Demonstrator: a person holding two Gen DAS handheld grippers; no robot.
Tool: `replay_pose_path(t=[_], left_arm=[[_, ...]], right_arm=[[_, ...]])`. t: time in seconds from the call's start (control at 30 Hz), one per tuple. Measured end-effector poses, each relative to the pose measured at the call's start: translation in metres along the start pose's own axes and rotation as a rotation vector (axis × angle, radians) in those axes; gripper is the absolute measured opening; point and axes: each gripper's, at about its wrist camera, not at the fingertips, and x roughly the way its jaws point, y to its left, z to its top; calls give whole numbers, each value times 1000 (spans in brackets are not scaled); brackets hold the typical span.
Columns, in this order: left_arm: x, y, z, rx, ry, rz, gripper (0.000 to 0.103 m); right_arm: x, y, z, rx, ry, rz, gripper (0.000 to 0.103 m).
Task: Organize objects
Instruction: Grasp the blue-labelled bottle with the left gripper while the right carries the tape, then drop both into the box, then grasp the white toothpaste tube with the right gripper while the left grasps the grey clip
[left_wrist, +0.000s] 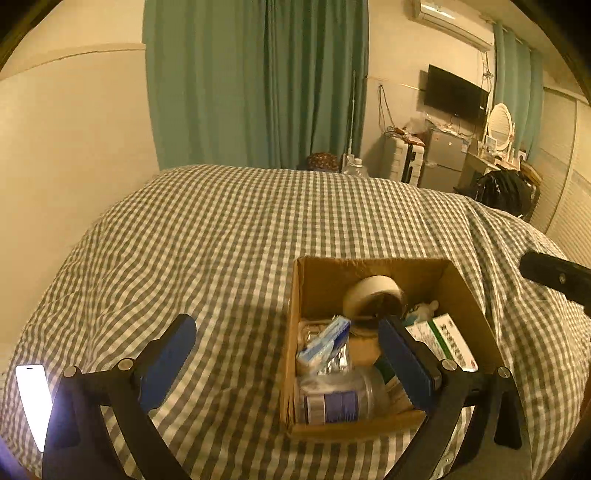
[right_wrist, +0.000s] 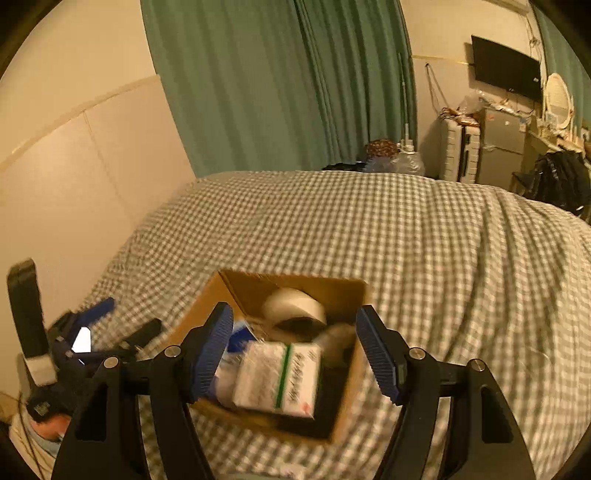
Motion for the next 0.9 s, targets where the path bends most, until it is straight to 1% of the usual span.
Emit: replay_pose_path(t=[0.1,0.13,0.23,0.3,0.43,0.47,0.53,0.57,0.6,0.67,0.7,0.73,0.8,0.9], left_arm=[[-13,-5,-22,21,1,-18,101],[-16,-8,-30,33,4,-19,101],[-24,-17,-59,53,15,-33,101],[-25,-23,-80,62,41,-45,101],[-19,-33,-121,112,112,-40,101],[-16,-36,-133,131,141,-42,101],[-12,-38,-148,155,174,-47,101],[-11,-39,-157,162,194,-52,101],[-10,-38,-163,164,209,-59,101],[-4,-39,-173,168,254,-73,101],[-2,-39,-176,168,268,-72,101],[0,-40,-178,166,282,-70,101],[-1,-41,-181,162,284,-78,101],[-2,-42,-182,154,285,-93,101]], right_arm=[[-19,1,-34,-48,6,-33,69],[-25,3,-51,-69,13,-61,69],[-29,9,-87,-120,49,-97,69],[-23,12,-111,-137,95,-113,69],[0,28,-159,-189,243,-70,68],[10,32,-173,-197,294,-38,65],[25,33,-189,-201,365,-3,44],[33,37,-198,-220,403,-11,42],[39,38,-202,-235,421,-15,41],[49,39,-209,-250,457,-25,37],[55,40,-212,-256,479,-30,34],[58,42,-212,-262,489,-28,34],[66,47,-218,-295,520,-44,32],[70,52,-222,-315,524,-57,30]])
